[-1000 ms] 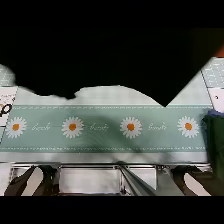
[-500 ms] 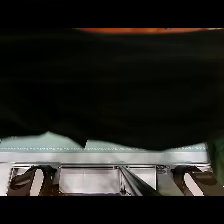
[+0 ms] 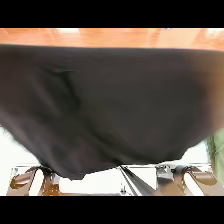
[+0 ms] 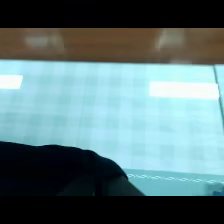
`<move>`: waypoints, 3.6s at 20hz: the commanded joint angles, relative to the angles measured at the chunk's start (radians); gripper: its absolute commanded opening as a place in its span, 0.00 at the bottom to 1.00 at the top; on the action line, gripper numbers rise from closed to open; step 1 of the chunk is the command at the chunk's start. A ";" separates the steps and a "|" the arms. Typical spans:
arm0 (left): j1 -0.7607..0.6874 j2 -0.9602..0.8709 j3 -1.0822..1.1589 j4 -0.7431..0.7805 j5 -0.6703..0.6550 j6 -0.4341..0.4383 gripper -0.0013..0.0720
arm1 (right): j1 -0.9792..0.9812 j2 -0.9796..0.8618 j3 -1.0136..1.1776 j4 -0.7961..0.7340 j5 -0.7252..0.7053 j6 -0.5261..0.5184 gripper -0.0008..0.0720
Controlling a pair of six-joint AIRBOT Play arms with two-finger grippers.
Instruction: Fold the shirts.
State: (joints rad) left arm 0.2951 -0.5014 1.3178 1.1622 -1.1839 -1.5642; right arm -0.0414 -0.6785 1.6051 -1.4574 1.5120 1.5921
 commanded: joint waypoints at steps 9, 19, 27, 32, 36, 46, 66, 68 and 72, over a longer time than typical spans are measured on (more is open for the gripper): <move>-0.178 -0.702 -0.218 -0.191 0.805 0.237 0.04 | -0.001 -0.688 -0.227 0.061 -0.689 -0.007 0.04; -0.215 -1.043 -0.037 -0.214 0.674 0.198 0.09 | -0.017 -1.037 -0.037 0.201 -0.696 0.025 0.18; 0.098 -0.951 0.194 -0.210 -0.047 0.113 0.70 | -0.291 -0.911 0.092 0.155 -0.087 -0.014 0.57; 0.327 -0.687 -0.239 -0.168 -0.145 0.155 0.70 | -0.450 -0.562 -0.586 0.349 -0.369 -0.122 0.57; 0.406 -0.636 -0.543 -0.220 -0.171 0.156 0.70 | -0.505 -0.377 -0.920 0.565 -0.448 -0.296 0.57; 0.339 -0.805 -0.621 -0.274 -0.059 0.198 0.70 | -0.505 -0.296 -0.957 0.565 -0.425 -0.330 0.57; 0.086 -0.930 -0.483 -0.323 -0.015 0.255 0.04 | -0.589 -0.298 -0.972 0.451 -0.372 -0.282 0.57; 0.085 -0.930 -0.470 -0.321 -0.021 0.255 0.04 | -0.613 -0.297 -1.025 0.455 -0.315 -0.282 0.57; 0.085 -0.930 -0.470 -0.321 -0.030 0.255 0.04 | -0.612 -0.350 -1.073 0.518 -0.280 -0.298 0.57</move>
State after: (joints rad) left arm 0.3832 -1.4315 0.8402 0.8421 -1.1980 -1.3106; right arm -0.6437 -0.9947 0.5606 -0.9619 1.1835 1.3003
